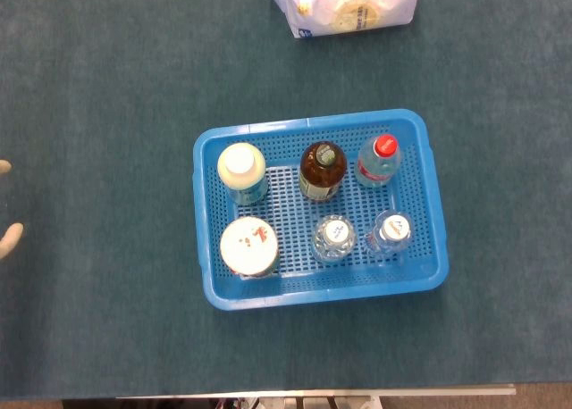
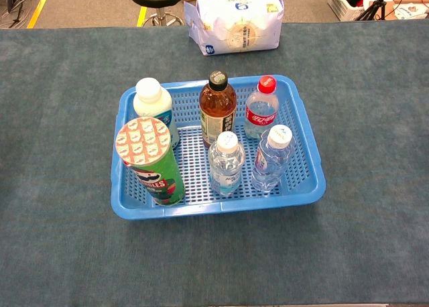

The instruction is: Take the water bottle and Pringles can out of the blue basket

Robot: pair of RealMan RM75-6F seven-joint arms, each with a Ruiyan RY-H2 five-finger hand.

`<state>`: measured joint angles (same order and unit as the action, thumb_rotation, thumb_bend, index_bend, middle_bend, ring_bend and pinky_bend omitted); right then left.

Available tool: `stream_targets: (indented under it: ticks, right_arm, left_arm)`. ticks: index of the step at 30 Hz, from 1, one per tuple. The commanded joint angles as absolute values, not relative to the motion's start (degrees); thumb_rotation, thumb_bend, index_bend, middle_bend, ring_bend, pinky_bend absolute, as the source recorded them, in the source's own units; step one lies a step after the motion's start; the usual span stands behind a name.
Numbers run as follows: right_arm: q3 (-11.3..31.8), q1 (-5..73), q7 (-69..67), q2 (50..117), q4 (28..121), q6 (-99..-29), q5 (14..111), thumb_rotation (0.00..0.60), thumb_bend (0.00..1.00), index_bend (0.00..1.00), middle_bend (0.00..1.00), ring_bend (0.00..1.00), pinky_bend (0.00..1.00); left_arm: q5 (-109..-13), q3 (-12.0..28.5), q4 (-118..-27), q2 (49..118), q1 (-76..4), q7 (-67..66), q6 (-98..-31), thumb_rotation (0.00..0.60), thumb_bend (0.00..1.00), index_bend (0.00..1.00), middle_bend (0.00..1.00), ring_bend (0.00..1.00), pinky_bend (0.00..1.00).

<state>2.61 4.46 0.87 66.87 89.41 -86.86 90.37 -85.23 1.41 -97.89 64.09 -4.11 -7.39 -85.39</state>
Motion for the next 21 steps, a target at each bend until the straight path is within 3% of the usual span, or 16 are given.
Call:
stream_targets:
  ticks: [1,9,21]
  right_arm:
    - [2.40,4.59,0.30,67.39,88.78,-86.65,90.60,0.600,0.00,0.27,0.28,0.24,0.33]
    - [2.39,5.24,-0.97,67.34,88.48,-86.33,91.38,0.600,0.00,0.27,0.28,0.24,0.33]
    - [0.05,8.60,-4.87,60.94,95.49,-84.53,99.80,0.600,0.00,0.27,0.28,0.24,0.33]
  left_arm:
    - [-85.28,1.09,-98.33,63.98,-3.58,-7.97,-85.94,0.600,0.18,0.28,0.26,0.18,0.34]
    - [-84.87,1.14,-99.64,63.62,-2.69,-9.11,-87.12,0.600,0.18,0.28,0.26,0.18,0.34]
    - [-85.83,0.21,-98.72,64.89,-2.94,-9.47,-85.81,0.600,0.18,0.28,0.26,0.18,0.34]
